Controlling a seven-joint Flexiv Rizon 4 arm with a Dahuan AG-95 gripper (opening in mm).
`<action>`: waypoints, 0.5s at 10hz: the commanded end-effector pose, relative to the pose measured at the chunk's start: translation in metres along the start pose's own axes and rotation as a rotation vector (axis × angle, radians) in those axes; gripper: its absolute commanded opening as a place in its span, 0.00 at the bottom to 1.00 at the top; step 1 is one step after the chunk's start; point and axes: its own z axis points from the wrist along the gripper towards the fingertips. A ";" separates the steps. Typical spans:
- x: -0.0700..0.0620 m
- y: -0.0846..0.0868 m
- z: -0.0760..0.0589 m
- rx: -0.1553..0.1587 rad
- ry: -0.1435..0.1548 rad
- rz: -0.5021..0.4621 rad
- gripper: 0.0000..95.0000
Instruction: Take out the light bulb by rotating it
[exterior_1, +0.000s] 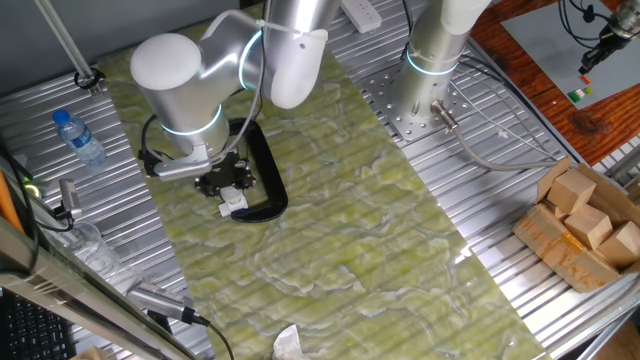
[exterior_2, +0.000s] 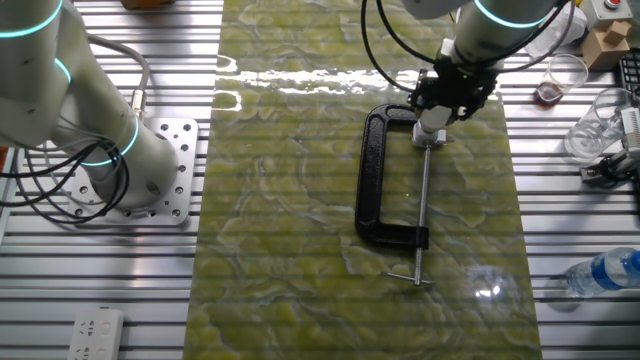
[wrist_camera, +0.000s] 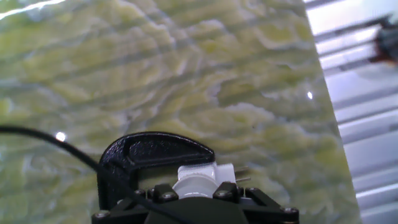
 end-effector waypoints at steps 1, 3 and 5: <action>0.000 0.000 -0.004 0.002 0.018 -0.032 0.00; -0.001 0.000 -0.011 0.002 0.017 -0.033 0.00; -0.002 0.001 -0.017 0.003 0.016 0.028 0.00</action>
